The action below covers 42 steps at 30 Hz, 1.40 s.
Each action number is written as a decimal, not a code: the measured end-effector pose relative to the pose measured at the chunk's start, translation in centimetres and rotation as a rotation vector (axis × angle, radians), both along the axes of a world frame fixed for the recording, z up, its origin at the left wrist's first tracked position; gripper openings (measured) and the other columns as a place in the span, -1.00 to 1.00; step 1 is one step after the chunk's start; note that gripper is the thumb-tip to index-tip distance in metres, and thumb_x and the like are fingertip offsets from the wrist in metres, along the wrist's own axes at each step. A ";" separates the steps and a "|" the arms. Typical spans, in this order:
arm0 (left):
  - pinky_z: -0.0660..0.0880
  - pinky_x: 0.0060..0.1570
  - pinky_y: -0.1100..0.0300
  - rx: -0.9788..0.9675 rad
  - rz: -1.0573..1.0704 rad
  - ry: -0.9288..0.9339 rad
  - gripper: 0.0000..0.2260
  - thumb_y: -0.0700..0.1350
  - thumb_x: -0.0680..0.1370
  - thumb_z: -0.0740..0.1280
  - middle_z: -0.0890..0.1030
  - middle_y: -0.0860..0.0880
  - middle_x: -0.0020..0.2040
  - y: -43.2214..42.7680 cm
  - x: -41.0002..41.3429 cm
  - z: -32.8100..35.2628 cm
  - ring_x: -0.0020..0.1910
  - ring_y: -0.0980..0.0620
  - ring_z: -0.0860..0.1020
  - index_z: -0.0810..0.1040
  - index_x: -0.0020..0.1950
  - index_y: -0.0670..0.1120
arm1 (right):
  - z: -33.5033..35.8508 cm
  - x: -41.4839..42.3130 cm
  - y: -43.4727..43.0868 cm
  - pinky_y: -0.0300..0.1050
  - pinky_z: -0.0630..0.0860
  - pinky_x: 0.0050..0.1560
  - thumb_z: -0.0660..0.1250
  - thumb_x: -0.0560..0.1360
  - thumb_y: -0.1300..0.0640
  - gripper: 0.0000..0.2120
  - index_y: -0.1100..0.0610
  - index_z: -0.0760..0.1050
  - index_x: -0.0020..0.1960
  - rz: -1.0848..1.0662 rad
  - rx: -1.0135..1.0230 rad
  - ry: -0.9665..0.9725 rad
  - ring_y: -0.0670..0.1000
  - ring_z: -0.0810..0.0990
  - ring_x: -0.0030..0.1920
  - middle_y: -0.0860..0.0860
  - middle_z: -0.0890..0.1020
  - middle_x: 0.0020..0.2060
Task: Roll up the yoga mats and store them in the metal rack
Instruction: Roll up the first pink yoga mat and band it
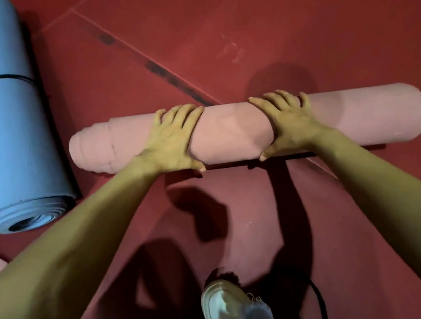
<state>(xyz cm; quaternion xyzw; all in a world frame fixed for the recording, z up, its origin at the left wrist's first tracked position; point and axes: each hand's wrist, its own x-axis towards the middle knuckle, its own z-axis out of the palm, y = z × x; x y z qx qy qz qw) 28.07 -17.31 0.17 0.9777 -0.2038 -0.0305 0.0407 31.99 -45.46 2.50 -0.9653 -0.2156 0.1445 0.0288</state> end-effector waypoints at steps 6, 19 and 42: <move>0.13 0.31 -0.04 -0.013 0.051 0.061 0.06 0.28 0.12 0.54 0.32 -0.08 0.42 -0.8 1.1 1.2 0.38 -0.13 0.29 0.21 0.50 -0.04 | 0.5 1.3 0.2 0.31 -0.01 0.37 0.52 0.03 -0.31 0.19 -0.15 0.00 0.50 0.011 -0.021 0.017 0.10 0.10 0.46 0.04 0.19 0.45; 0.21 0.21 -0.04 -0.023 -0.002 0.187 0.07 0.40 0.06 0.44 0.39 -0.05 0.35 -0.6 -6.7 2.1 0.34 -0.09 0.35 0.27 0.46 -0.04 | 1.0 -6.7 -0.9 0.13 0.17 0.27 0.28 -0.05 -0.48 0.15 -0.18 0.07 0.48 0.066 -0.031 0.078 0.07 0.26 0.33 -0.02 0.35 0.29; -0.09 0.41 -0.30 -0.110 0.106 0.255 -0.24 0.36 0.44 0.24 0.12 -0.09 0.53 -10.7 0.6 2.1 0.51 -0.17 0.05 0.07 0.54 0.09 | 0.1 -9.5 2.2 0.02 0.43 0.19 0.32 0.52 0.04 -0.82 0.11 0.45 0.05 -1.643 1.742 0.626 0.07 0.52 -0.05 0.07 0.50 -0.13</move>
